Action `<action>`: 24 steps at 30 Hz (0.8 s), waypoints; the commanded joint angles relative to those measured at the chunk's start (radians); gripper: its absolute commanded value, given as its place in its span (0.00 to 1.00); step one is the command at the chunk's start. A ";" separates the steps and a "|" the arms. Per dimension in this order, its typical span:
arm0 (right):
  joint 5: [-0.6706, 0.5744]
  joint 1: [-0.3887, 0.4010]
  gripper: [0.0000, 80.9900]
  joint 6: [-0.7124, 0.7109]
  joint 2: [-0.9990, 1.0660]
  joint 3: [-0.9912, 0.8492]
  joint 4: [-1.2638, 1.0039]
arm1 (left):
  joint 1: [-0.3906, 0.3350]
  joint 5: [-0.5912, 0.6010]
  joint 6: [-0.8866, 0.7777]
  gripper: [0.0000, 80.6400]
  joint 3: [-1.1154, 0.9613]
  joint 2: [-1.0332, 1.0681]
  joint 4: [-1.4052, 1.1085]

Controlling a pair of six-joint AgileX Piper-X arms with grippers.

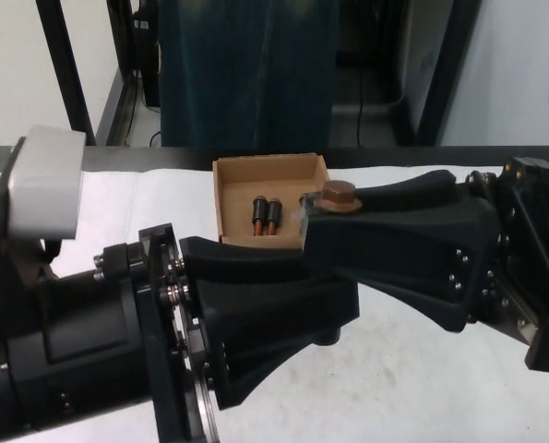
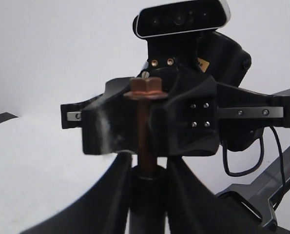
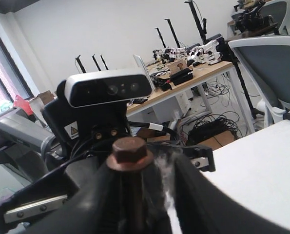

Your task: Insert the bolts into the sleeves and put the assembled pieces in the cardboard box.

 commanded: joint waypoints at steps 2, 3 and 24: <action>-0.013 0.002 0.41 0.005 0.002 0.000 0.019 | -0.003 0.010 0.052 0.01 -0.023 -0.001 -0.004; -0.013 0.002 0.39 0.005 0.002 0.000 0.019 | -0.003 0.010 0.055 0.01 -0.023 -0.001 -0.001; -0.058 0.002 0.70 0.036 0.002 0.000 -0.049 | 0.034 0.002 0.112 0.01 -0.023 -0.001 0.014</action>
